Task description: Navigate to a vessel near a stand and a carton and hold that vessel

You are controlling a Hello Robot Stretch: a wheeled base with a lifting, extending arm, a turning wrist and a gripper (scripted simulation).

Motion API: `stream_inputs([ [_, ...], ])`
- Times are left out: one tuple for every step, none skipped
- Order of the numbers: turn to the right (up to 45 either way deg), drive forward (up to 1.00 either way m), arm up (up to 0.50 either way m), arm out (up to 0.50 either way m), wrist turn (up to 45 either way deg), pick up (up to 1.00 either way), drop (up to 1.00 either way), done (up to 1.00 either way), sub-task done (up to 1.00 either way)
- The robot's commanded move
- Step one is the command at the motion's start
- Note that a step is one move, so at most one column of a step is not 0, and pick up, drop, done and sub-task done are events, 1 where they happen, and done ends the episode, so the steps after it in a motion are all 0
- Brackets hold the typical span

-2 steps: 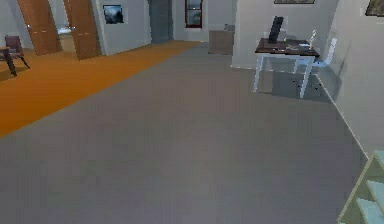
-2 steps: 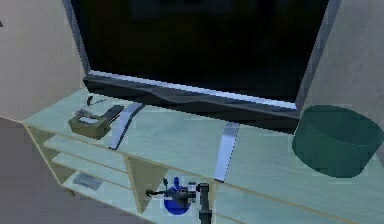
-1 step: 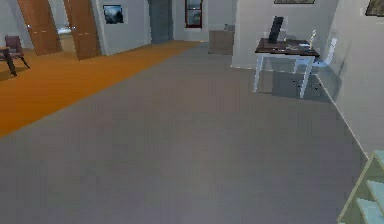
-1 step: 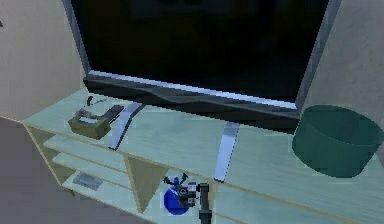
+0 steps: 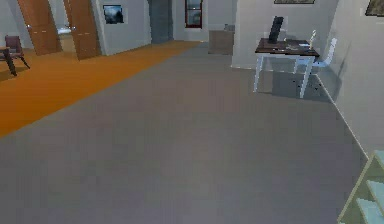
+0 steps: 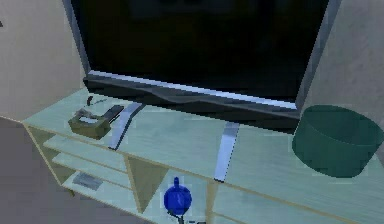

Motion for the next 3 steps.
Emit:
stream_inputs([
  [0.0, 0.00, 0.00, 0.00, 0.0, 1.00, 0.00, 0.00, 0.00],
  [0.0, 0.00, 0.10, 0.00, 0.0, 0.00, 0.00, 0.00, 0.00],
  [0.0, 0.00, 0.00, 0.00, 0.0, 0.00, 0.00, 1.00, 0.00],
])
